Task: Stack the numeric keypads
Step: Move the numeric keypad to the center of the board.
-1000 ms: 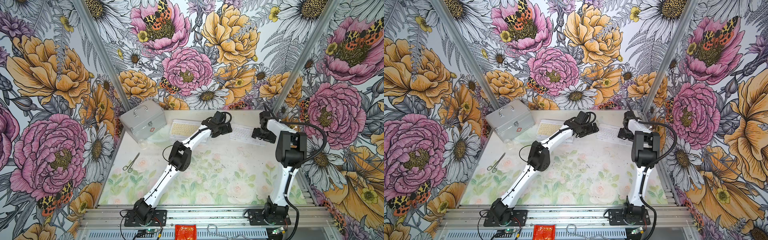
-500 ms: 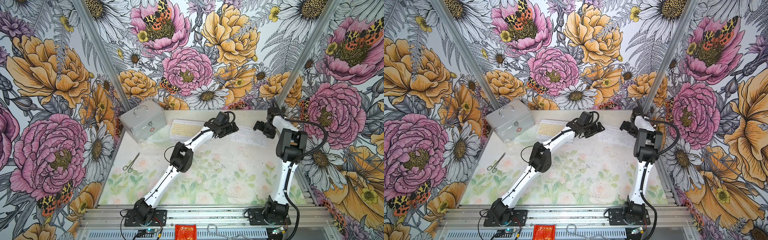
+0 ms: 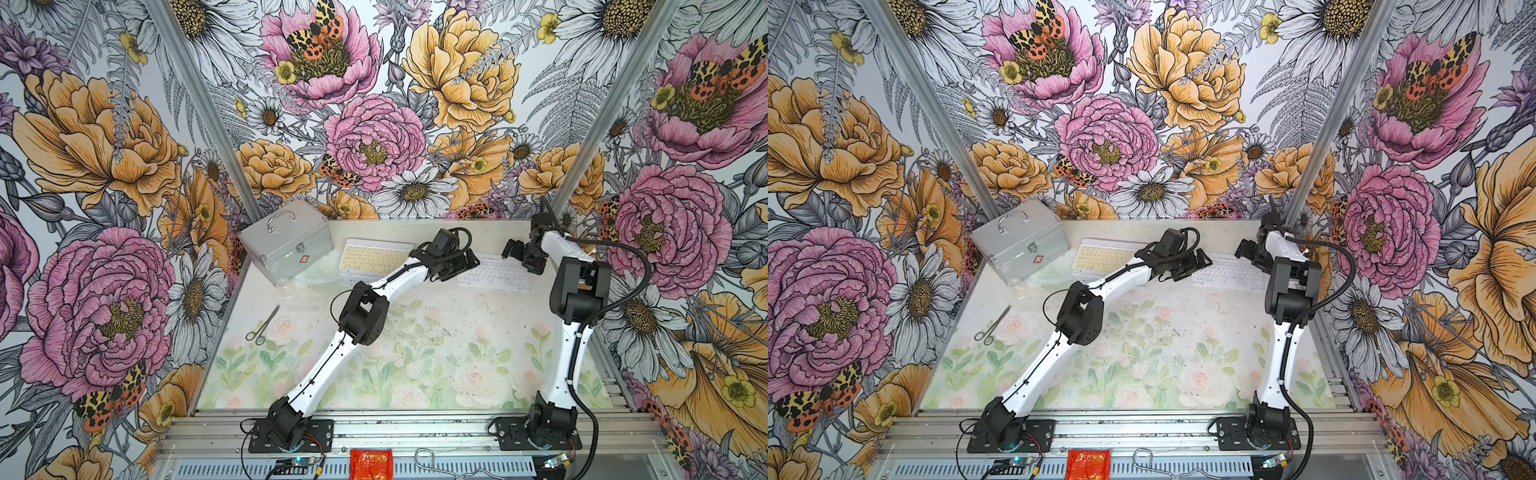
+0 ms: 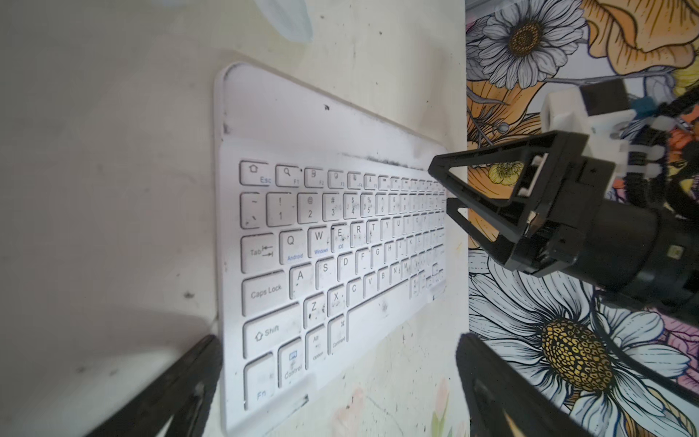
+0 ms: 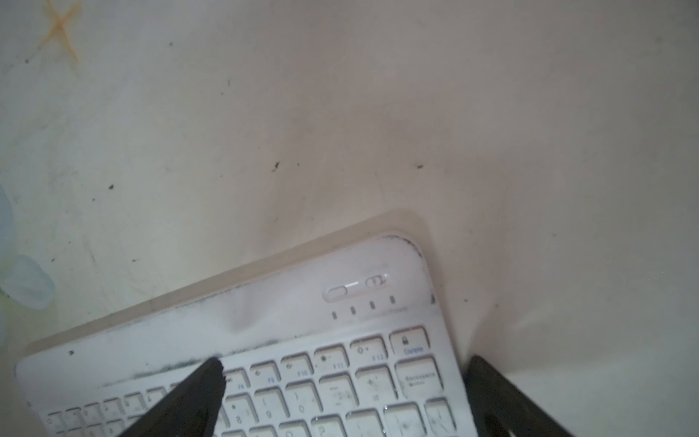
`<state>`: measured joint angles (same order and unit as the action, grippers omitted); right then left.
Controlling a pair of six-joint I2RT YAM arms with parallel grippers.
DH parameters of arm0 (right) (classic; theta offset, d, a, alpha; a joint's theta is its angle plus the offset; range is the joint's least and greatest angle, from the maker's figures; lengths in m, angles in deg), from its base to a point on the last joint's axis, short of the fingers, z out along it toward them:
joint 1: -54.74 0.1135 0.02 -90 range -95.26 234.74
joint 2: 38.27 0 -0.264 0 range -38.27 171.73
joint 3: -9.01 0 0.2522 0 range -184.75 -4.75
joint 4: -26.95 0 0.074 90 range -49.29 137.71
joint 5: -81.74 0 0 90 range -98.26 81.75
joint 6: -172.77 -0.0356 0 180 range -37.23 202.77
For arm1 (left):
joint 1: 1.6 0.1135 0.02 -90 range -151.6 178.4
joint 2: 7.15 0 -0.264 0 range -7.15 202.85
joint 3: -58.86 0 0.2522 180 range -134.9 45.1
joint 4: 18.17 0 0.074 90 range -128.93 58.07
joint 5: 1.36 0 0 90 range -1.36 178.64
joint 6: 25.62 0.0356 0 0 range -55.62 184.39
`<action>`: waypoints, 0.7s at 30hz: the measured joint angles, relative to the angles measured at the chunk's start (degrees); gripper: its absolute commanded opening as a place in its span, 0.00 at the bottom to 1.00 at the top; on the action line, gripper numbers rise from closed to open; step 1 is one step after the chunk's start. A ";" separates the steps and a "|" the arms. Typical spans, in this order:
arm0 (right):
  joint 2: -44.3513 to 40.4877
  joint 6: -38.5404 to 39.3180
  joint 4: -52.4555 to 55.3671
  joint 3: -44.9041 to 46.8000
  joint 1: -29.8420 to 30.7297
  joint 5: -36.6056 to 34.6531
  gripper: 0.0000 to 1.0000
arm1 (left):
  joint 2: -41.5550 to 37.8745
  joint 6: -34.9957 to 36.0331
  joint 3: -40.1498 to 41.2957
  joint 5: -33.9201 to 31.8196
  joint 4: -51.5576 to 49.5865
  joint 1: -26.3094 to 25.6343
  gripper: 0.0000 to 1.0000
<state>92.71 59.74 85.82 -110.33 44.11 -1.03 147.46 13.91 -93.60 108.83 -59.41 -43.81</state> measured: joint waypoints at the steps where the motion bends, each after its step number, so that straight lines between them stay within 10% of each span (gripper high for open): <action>1: -0.87 -0.02 -0.61 1.49 0.48 -0.22 1.00 | -1.40 0.04 2.05 -0.04 -0.15 -0.04 0.99; 21: -27.63 -4.83 -15.47 42.23 12.31 2.43 1.00 | -38.58 -7.17 59.60 -6.14 5.31 -9.81 0.99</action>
<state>65.08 54.91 70.34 -68.11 56.41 1.39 108.88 6.74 -33.99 102.69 -54.10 -53.63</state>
